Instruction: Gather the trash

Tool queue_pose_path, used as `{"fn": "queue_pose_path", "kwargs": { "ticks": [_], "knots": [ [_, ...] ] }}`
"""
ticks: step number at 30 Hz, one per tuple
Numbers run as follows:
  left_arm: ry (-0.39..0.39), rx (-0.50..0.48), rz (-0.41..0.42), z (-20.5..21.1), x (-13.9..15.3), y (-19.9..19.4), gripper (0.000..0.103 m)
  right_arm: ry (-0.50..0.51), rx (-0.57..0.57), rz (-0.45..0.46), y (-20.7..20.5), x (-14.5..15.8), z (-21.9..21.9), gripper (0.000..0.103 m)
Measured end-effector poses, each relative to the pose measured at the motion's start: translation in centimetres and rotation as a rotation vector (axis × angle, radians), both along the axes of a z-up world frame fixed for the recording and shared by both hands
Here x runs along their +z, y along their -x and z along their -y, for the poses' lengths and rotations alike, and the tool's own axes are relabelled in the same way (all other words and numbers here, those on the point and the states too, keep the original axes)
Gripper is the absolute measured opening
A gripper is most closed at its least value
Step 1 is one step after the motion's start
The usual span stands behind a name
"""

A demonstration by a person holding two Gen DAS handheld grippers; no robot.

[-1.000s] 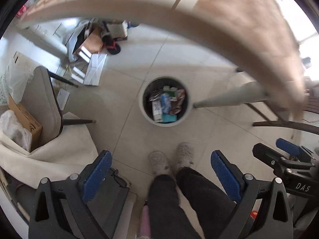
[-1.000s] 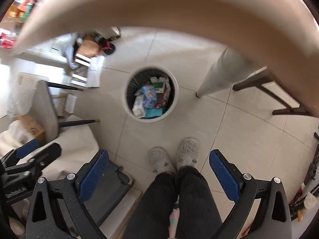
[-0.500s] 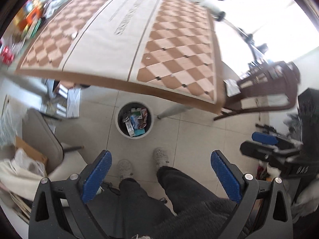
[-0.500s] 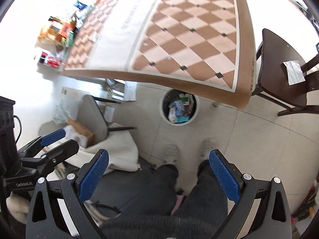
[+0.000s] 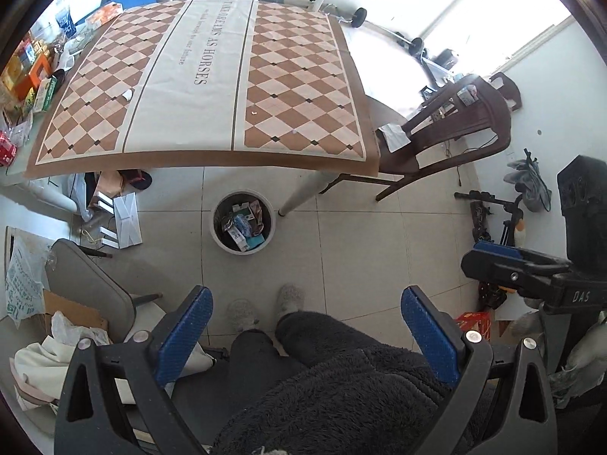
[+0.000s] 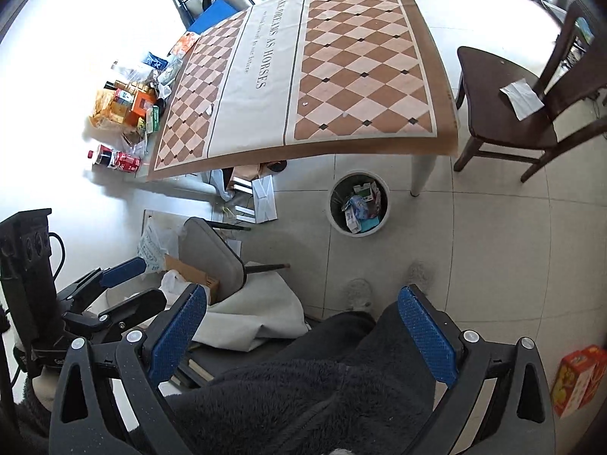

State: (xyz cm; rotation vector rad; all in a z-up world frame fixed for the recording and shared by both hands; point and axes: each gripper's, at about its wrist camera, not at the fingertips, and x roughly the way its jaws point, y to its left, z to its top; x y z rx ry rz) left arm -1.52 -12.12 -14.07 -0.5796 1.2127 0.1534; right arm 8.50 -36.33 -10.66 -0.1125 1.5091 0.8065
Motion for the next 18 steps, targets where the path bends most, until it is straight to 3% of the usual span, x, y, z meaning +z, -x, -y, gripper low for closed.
{"fn": "queue_pose_path", "kwargs": {
  "ticks": [18],
  "knots": [
    [-0.034,0.019,0.038,-0.6,2.0,2.3,0.103,-0.022,-0.001,0.017,3.0,1.1,0.2,0.103]
  ]
}}
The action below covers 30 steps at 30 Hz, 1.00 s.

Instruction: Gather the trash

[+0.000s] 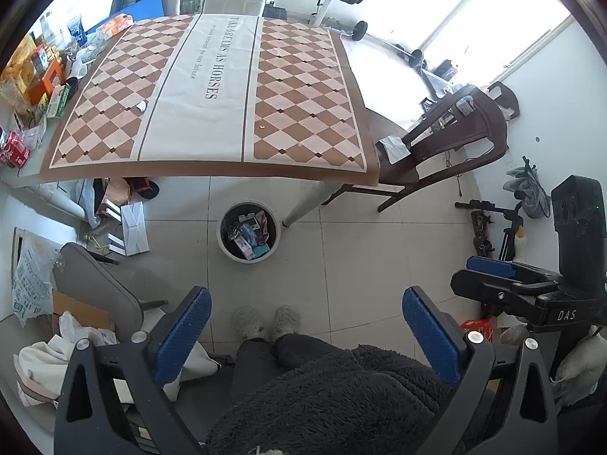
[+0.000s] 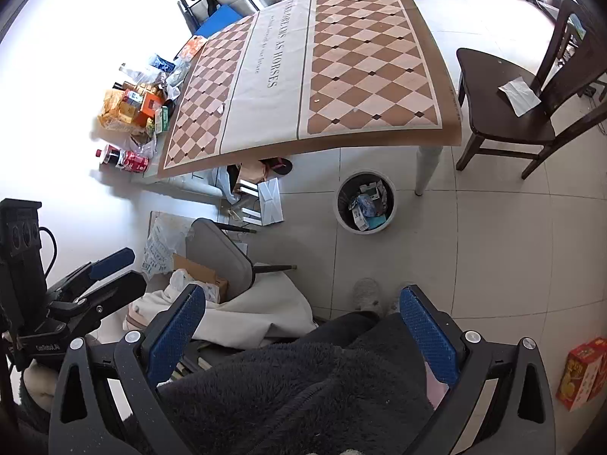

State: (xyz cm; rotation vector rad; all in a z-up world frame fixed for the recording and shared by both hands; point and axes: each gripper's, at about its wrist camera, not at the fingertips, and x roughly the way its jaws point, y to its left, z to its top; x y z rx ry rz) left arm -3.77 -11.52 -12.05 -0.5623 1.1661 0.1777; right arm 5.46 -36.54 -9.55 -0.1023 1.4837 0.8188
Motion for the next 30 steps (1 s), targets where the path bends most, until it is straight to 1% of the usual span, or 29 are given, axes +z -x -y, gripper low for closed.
{"fn": "queue_pose_path", "kwargs": {
  "ticks": [9,30],
  "knots": [
    [-0.024,0.001,0.021,0.9,0.9,0.1,0.103,-0.005,0.002,0.004,0.3,0.2,-0.2,0.103],
    [-0.018,0.001,0.022,1.4,0.9,0.1,0.103,-0.002,0.011,0.004,0.7,0.9,0.3,0.103]
  ]
}}
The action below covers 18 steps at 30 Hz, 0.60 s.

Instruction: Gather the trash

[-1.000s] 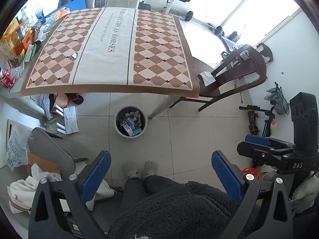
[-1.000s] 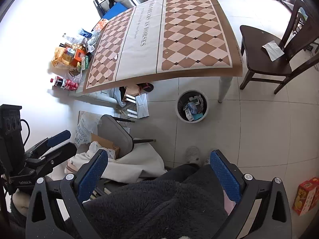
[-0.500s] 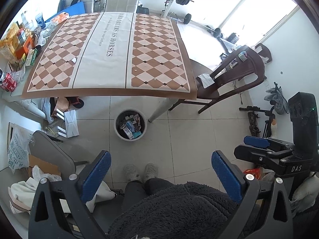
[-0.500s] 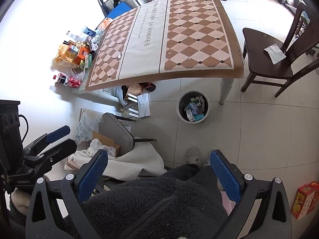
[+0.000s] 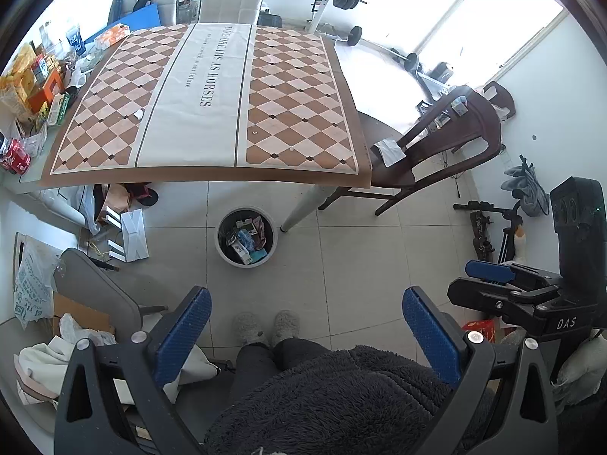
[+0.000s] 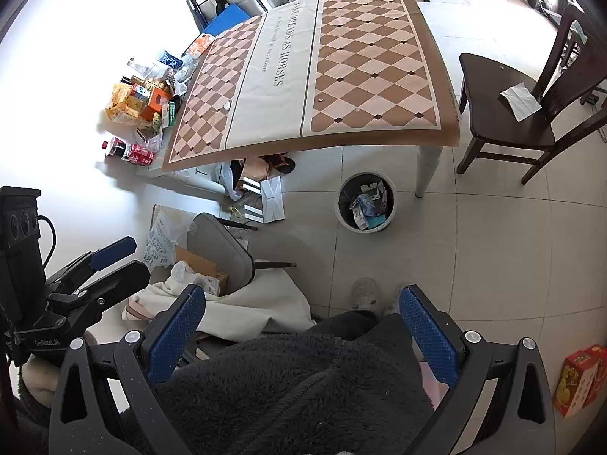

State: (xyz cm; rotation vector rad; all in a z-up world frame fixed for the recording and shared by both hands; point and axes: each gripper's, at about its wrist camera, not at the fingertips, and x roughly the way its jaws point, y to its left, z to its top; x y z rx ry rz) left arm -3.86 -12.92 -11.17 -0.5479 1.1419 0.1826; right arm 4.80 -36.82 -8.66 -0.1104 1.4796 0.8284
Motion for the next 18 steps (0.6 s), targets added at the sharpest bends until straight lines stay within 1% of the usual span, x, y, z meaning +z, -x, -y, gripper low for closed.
{"fn": "queue_pose_path", "kwargs": {
  "ticks": [18],
  "knots": [
    [0.002,-0.002,0.002,0.44,0.16,0.03,0.103,0.001,0.011,-0.001,-0.46,0.12,0.50,0.103]
  ]
}}
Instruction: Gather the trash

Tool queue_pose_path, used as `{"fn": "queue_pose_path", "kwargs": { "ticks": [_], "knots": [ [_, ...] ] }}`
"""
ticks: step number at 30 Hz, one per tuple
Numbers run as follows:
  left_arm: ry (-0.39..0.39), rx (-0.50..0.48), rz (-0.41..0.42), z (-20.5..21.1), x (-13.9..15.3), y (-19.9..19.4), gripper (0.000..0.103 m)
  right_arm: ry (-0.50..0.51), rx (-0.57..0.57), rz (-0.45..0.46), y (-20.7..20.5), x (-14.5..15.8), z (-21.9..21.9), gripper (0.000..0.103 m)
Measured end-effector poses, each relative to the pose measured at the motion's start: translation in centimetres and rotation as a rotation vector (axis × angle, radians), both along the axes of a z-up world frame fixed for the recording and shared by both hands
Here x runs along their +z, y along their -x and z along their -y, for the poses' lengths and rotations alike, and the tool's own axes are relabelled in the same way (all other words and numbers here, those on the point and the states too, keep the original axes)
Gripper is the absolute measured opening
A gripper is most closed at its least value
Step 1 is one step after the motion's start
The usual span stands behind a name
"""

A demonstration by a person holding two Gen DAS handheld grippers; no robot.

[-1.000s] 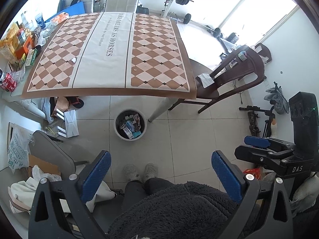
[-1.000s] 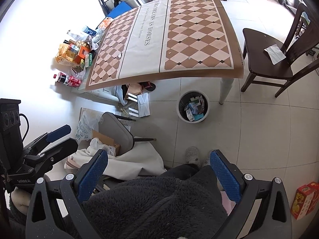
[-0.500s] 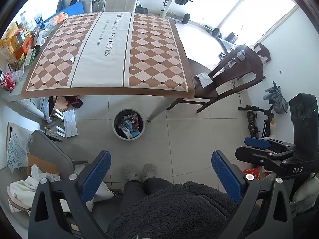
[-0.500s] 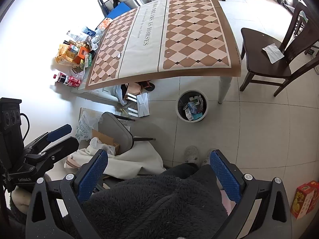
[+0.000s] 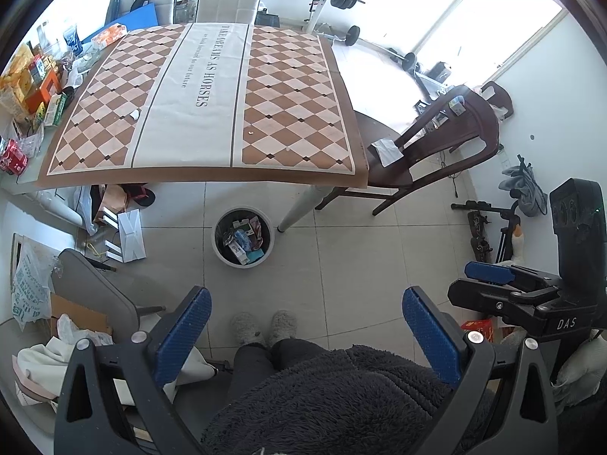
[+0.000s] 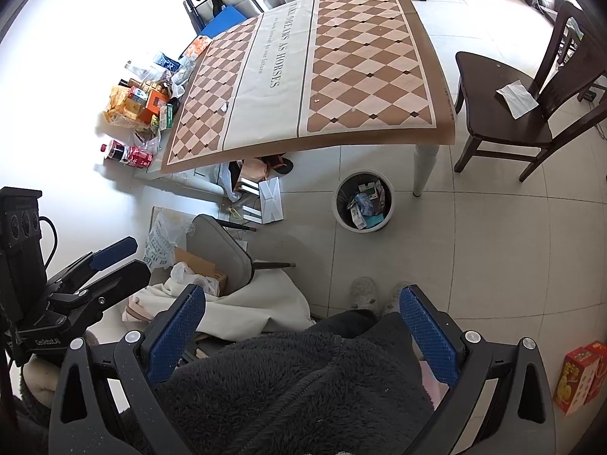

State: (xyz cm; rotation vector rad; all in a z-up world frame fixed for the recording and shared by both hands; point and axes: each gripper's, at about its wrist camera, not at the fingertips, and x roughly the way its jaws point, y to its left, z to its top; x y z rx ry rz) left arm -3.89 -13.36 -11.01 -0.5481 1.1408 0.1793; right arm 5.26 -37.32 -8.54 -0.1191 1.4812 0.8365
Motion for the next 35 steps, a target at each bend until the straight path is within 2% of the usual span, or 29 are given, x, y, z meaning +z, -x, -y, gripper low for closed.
{"fn": "queue_pose_path", "kwargs": {
  "ticks": [35],
  "knots": [
    [0.001,0.007,0.005,0.19,0.41,-0.22,0.103,-0.003,-0.013,0.004,0.86,-0.03,-0.21,0.103]
  ]
}}
